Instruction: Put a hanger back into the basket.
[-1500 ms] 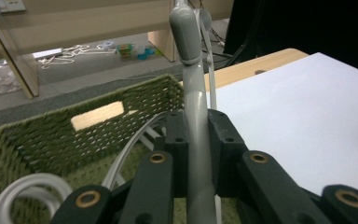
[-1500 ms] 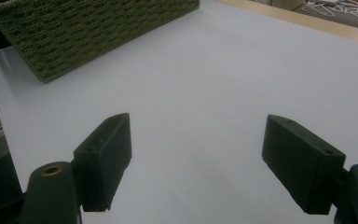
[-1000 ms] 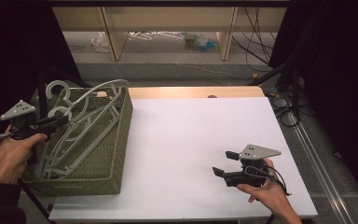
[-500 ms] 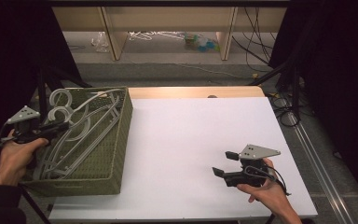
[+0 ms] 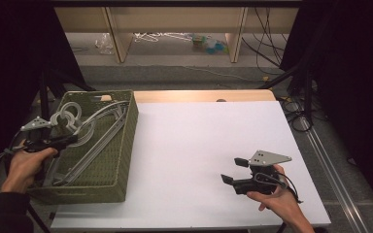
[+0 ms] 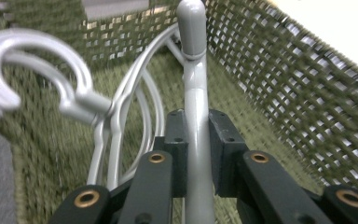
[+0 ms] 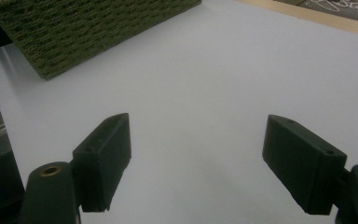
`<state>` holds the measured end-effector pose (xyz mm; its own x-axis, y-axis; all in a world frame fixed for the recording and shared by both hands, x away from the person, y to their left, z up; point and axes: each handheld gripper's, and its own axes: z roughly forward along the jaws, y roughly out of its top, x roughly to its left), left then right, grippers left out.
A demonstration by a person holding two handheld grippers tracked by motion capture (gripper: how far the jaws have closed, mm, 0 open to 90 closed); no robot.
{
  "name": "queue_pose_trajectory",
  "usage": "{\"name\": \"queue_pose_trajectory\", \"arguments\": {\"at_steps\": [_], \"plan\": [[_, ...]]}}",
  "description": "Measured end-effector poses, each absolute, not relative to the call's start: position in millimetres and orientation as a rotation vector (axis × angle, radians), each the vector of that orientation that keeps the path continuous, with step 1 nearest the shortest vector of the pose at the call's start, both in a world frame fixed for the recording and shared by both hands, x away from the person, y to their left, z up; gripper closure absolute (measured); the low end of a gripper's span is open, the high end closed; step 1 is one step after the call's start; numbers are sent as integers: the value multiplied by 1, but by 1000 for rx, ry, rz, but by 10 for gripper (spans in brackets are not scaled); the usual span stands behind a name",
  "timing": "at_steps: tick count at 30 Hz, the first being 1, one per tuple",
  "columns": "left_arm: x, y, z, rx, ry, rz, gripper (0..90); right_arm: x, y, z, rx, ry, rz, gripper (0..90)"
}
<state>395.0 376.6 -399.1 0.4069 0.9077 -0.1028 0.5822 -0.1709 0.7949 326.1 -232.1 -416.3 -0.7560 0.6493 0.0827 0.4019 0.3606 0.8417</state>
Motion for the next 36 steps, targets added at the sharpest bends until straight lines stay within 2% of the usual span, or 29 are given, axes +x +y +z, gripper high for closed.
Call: {"name": "queue_pose_trajectory", "arguments": {"at_steps": [3, 7, 24, 29, 32, 36], "plan": [[395, 379, -403, 1835, 1302, 523, 785, 327, -232, -417, 938, 2360, 1357, 245], [396, 381, -404, 1872, 1340, 551, 780, 327, -232, -417, 935, 2362, 1355, 245], [401, 388, -414, 1937, 1513, 646, 673, 327, -232, -417, 937, 2361, 1353, 246], [395, 389, -410, 1857, 1537, 676, 580, 327, -233, -417, 944, 2366, 1352, 246], [390, 384, -402, 1756, 1532, 703, 508, 327, -232, -417, 942, 2359, 1356, 246], [377, 374, -387, 1685, 1466, 727, 433, 327, -232, -417, 944, 2356, 1356, 246]]}}
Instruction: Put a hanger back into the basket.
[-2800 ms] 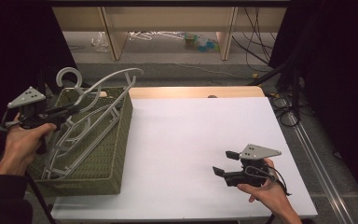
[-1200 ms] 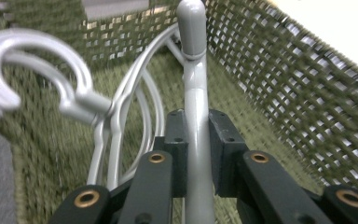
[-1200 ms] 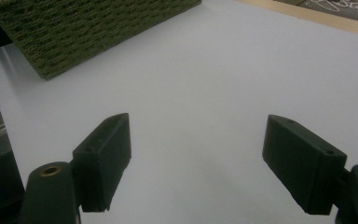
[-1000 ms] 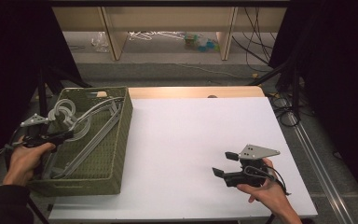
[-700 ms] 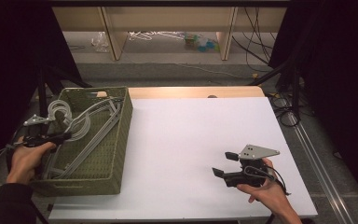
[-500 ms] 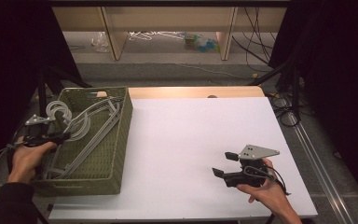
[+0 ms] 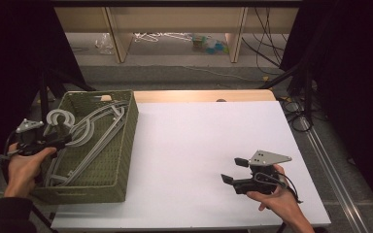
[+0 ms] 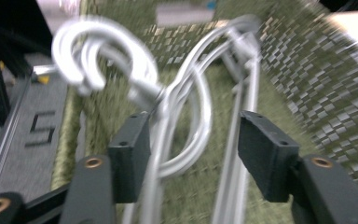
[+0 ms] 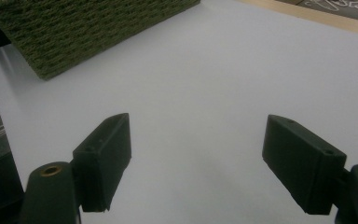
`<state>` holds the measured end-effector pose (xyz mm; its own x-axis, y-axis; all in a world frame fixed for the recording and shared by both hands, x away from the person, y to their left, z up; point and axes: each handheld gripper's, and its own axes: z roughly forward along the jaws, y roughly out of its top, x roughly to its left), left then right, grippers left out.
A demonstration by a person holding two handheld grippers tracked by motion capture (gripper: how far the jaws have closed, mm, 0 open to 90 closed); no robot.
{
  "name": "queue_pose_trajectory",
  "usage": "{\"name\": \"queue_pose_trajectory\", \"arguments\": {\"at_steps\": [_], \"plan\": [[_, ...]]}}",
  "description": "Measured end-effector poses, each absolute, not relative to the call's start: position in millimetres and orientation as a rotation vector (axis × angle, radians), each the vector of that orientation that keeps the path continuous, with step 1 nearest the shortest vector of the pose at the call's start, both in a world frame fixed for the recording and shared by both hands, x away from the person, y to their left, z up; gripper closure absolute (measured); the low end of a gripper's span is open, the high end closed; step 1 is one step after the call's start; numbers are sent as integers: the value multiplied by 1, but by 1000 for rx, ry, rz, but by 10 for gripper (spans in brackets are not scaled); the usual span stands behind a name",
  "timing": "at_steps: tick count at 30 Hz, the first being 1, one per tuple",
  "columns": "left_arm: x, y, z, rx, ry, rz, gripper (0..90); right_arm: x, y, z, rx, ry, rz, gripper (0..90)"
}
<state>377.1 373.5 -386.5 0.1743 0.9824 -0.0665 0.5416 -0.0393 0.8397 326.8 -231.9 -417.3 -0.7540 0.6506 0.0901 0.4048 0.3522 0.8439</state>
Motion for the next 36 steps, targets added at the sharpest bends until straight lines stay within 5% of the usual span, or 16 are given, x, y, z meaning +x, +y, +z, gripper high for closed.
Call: {"name": "queue_pose_trajectory", "arguments": {"at_steps": [14, 25, 36], "plan": [[335, 304, -360, 1570, 1225, 640, 176, 328, -231, -418, 947, 2348, 1367, 245], [316, 235, -370, 1656, 1055, 574, 167, 326, -230, -419, 955, 2335, 1394, 241], [305, 207, -387, 1670, 1002, 523, 169, 326, -227, -421, 950, 2334, 1415, 234]]}}
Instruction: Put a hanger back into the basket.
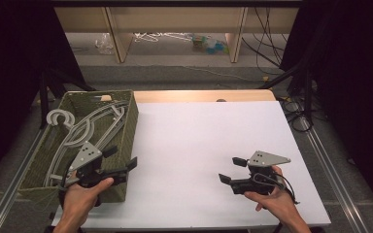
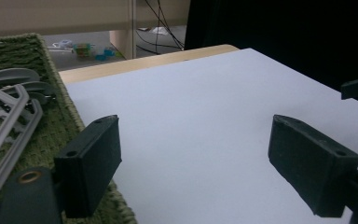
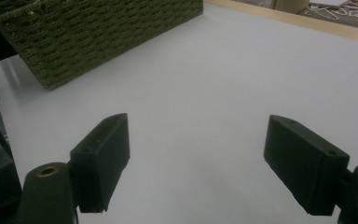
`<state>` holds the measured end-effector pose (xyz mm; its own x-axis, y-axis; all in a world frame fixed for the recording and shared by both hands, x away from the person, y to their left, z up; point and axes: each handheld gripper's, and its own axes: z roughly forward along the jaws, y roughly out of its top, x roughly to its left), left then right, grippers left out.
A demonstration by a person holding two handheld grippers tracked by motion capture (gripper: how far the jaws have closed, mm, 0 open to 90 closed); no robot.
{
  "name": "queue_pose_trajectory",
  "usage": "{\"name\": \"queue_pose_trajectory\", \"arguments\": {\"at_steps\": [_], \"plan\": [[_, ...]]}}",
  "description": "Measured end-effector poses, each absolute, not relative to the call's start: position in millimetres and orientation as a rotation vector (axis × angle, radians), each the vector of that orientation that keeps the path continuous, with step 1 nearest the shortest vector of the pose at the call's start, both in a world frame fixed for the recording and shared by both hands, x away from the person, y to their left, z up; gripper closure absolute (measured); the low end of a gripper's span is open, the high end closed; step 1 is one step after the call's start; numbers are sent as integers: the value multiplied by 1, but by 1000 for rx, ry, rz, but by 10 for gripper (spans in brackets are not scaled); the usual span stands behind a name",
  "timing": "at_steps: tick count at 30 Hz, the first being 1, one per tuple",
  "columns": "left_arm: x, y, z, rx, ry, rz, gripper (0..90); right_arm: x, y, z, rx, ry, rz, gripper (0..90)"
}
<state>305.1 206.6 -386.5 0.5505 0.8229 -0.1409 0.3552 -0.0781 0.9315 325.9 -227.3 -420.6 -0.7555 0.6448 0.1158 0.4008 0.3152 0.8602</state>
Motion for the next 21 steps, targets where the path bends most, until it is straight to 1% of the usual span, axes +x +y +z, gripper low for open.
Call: {"name": "queue_pose_trajectory", "arguments": {"at_steps": [11, 21], "plan": [[290, 183, -398, 1686, 913, 504, 167, 325, -223, -426, 924, 2340, 1439, 216], [279, 167, -414, 1715, 842, 512, 165, 320, -219, -425, 897, 2313, 1465, 200]]}}
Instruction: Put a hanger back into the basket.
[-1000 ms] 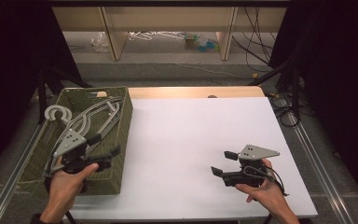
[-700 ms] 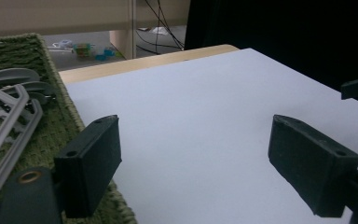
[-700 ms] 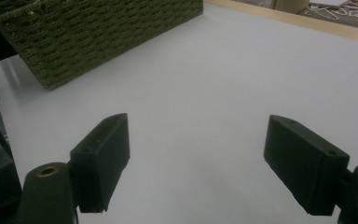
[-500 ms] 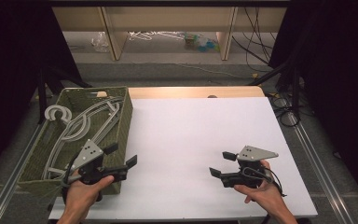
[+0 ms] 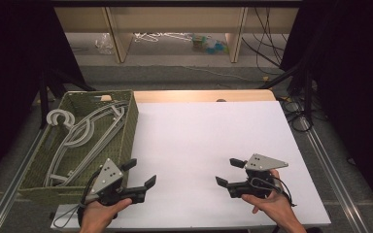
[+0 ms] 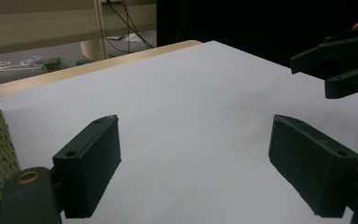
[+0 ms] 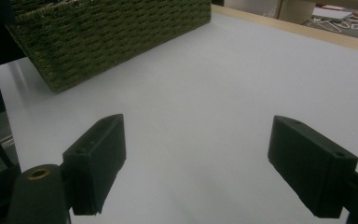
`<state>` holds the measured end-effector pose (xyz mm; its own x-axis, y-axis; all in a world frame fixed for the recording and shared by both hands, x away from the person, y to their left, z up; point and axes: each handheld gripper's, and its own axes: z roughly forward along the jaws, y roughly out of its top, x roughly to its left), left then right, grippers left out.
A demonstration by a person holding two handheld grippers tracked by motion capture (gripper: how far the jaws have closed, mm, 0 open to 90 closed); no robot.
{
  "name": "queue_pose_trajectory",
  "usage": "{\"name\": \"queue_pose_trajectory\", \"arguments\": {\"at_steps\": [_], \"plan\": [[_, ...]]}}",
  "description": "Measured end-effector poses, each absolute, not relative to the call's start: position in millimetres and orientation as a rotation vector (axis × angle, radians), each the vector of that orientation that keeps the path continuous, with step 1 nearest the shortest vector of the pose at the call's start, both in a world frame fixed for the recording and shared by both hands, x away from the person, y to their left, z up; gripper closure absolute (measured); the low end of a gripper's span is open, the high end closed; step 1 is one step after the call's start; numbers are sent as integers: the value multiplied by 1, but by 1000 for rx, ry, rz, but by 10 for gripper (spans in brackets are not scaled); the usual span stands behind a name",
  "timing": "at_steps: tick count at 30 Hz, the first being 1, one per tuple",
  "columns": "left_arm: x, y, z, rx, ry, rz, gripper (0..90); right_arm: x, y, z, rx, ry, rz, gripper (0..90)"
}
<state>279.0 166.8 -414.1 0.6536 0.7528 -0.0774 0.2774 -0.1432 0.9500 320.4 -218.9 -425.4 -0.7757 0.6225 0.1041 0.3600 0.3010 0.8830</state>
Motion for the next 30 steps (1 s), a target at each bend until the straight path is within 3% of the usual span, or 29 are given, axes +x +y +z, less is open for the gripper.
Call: {"name": "queue_pose_trajectory", "arguments": {"at_steps": [11, 30], "plan": [[270, 160, -424, 1728, 785, 491, 160, 306, -215, -429, 883, 2308, 1461, 191], [269, 171, -429, 1696, 828, 509, 160, 284, -224, -431, 864, 2250, 1445, 168]]}}
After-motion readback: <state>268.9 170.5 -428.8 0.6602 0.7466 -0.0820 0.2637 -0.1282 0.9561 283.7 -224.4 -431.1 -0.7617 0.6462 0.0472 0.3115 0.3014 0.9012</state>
